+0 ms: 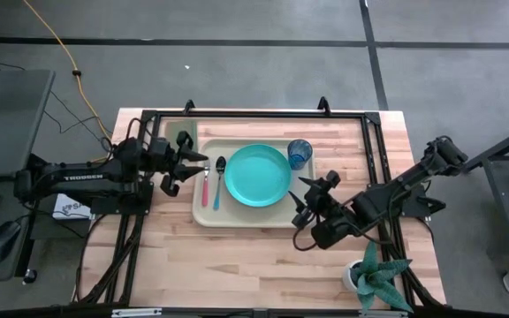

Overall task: Pick and place plate/cup/fork/spoon on tray
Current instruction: Return to Home Position

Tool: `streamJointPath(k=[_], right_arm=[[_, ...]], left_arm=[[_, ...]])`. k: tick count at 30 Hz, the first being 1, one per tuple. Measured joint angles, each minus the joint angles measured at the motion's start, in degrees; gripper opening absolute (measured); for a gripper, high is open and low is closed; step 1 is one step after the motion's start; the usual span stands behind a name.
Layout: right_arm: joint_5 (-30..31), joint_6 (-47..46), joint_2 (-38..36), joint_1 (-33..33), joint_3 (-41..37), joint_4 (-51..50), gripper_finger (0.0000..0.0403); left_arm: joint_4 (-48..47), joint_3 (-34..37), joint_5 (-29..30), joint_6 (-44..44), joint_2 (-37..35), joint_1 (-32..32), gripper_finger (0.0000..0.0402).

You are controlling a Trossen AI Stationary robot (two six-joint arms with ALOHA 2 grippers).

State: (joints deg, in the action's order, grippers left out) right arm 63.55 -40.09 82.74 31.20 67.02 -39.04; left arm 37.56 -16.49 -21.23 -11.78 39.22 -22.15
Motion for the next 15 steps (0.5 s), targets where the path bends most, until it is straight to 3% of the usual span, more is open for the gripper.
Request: streamJointPath(k=[9,15], right_arm=[[-0.24,-1.06,0.00,-0.04,0.00,0.10,0.0226],[-0.33,-1.06,0.00,-0.06,0.00,0.03,0.0226]], left_arm=[[-2.21,0.00,0.23,0.22,0.00,2.39,0.0136],[-2.23,0.00,3.82,2.42,0.00,5.95,0.0130]])
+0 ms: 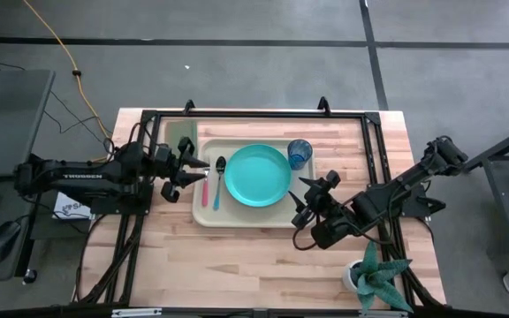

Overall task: Pick and place plate/cup/fork/spoon on tray
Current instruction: Return to Home Position

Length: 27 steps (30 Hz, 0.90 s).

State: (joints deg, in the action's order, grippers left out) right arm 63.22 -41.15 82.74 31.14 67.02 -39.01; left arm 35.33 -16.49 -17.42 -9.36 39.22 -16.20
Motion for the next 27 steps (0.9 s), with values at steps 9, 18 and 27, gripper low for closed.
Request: streamJointPath(k=[9,18,27], right_arm=[[-0.74,-0.01,0.00,0.04,0.00,-0.19,0.0226],[-1.15,-2.53,-0.36,0.65,-0.02,-4.27,0.0226],[3.29,-20.07,-5.35,7.12,-0.02,-18.60,0.0189]], left_arm=[[-0.09,0.00,0.12,0.60,-2.26,7.70,0.0063],[-17.27,-0.07,5.35,2.54,-21.41,6.09,0.0002],[-31.14,8.41,13.80,-0.52,-37.36,9.01,0.0000]])
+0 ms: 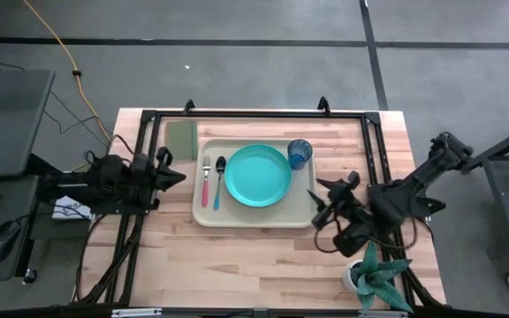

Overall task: Pick and place plate/cup/fork/spoon on tray
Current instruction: Return to Home Position

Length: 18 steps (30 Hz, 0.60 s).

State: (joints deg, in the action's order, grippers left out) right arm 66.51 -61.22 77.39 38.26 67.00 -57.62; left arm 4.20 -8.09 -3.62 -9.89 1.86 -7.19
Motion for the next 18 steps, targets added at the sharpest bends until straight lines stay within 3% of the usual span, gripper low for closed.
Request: streamJointPath(k=[3,7,18], right_arm=[[1.07,-7.21,-0.45,3.42,0.00,-5.44,0.0130],[3.36,-14.06,-0.39,7.47,-3.14,-7.27,0.0021],[8.33,-42.07,-2.57,14.91,-22.75,-5.48,0.0003]], left_arm=[[2.03,4.49,0.00,-1.87,-1.71,0.89,0.0000],[3.22,7.46,0.79,-3.36,-1.35,1.75,0.0000],[2.02,7.40,2.40,-2.10,-1.20,3.55,0.0000]])
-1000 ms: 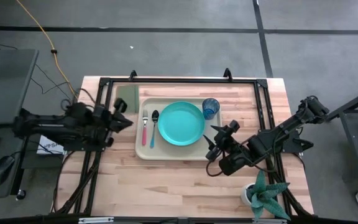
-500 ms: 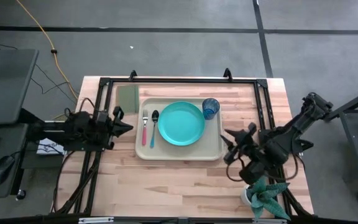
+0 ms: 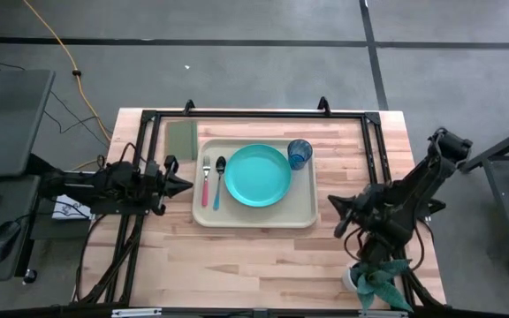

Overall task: Pick and place plate/cup/fork/spoon on tray
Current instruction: Return to Home Position

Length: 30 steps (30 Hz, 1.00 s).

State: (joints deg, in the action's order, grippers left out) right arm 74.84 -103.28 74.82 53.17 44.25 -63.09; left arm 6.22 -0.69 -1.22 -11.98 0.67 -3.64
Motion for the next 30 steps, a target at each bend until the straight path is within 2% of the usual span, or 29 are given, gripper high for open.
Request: streamJointPath(k=[2,4,6,8,10,12,14,15,17,21,25,30], right_arm=[[0.21,-1.04,-2.16,-0.87,-2.64,2.55,0.0001],[0.23,2.86,-4.42,-2.14,-4.37,7.44,0.0001],[-0.18,13.20,-6.70,-3.95,-5.11,15.94,0.0000],[-3.83,30.36,-8.61,-6.85,-5.14,29.11,0.0000],[-11.91,52.10,-9.48,-11.32,-5.14,46.02,0.0000],[-24.07,72.23,-9.46,-17.07,-5.14,60.29,0.0000],[-34.12,84.70,-9.90,-23.01,-5.12,66.93,0.0000],[-37.90,87.92,-10.53,-25.62,-5.12,67.63,0.0000],[-42.51,90.46,-12.77,-30.18,-5.12,66.44,0.0000],[-43.95,91.61,-19.84,-33.83,-5.12,61.24,0.0000],[-41.36,92.62,-29.91,-31.32,-9.35,63.34,0.0000],[-38.42,95.09,-41.31,-27.63,-22.33,75.62,0.0000]], left_arm=[[-0.02,0.00,-0.02,0.05,0.00,0.00,0.0000],[-0.13,0.00,-0.02,0.10,0.00,0.00,0.0000],[-0.47,0.00,-0.02,-0.02,0.02,0.00,0.0000],[-0.46,0.00,-0.02,-0.03,0.02,0.00,0.0000],[-0.46,0.00,-0.02,0.01,0.02,0.00,0.0000],[-0.44,0.00,-0.02,0.14,0.02,0.00,0.0000],[-0.66,0.00,-0.02,0.15,0.02,0.00,0.0000],[-0.87,0.00,-0.04,0.17,0.02,0.00,0.0000],[-1.52,0.00,-0.02,0.17,0.02,0.00,0.0000],[-3.15,-0.02,-0.03,0.17,0.02,0.00,0.0000],[-4.17,-0.02,-0.02,0.17,0.02,0.00,0.0000],[-4.32,-0.02,-0.02,0.17,0.02,-0.04,0.0000]])
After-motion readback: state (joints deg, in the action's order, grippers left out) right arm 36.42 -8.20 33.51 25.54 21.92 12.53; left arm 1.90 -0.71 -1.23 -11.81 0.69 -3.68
